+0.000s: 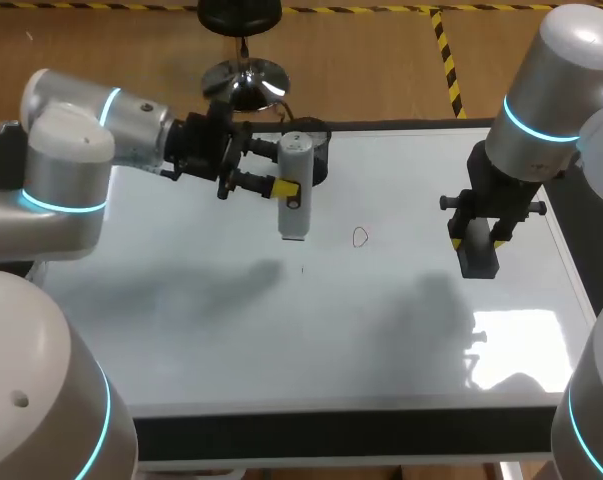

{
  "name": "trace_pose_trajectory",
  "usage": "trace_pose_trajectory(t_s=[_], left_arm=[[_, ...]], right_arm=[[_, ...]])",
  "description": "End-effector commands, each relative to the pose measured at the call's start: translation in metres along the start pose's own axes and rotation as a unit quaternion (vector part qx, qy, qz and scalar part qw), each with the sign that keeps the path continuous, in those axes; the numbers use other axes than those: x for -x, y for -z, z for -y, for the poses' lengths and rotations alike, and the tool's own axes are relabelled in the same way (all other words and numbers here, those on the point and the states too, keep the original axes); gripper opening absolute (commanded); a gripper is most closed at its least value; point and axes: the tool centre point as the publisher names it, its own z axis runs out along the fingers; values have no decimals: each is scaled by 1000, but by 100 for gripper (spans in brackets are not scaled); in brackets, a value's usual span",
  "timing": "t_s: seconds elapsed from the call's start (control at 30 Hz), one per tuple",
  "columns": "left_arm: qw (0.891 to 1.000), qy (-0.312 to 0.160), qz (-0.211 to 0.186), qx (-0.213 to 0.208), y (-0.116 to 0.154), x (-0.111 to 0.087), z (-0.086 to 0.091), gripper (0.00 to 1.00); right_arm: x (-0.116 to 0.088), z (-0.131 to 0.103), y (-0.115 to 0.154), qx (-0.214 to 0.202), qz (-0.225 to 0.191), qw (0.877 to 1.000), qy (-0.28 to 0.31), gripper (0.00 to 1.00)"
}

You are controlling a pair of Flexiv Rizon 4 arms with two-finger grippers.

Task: Pick up the inspection probe, press it on each red-marked spot on the whiteboard one by one, put down the probe, pick up the eraser, and wipe off all the red marks.

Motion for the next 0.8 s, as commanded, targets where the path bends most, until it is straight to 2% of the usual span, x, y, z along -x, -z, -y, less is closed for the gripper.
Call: trace_pose_trajectory(t_s=[0.03, 0.8], left_arm=[[1000, 0, 11, 1, 16, -8, -2, 0], [998, 9, 63, 3, 59, -35, -13, 0]], right_arm=[[1, 0, 0, 0, -1, 1000, 1, 0], [1, 0, 0, 0, -1, 1000, 1, 0]])
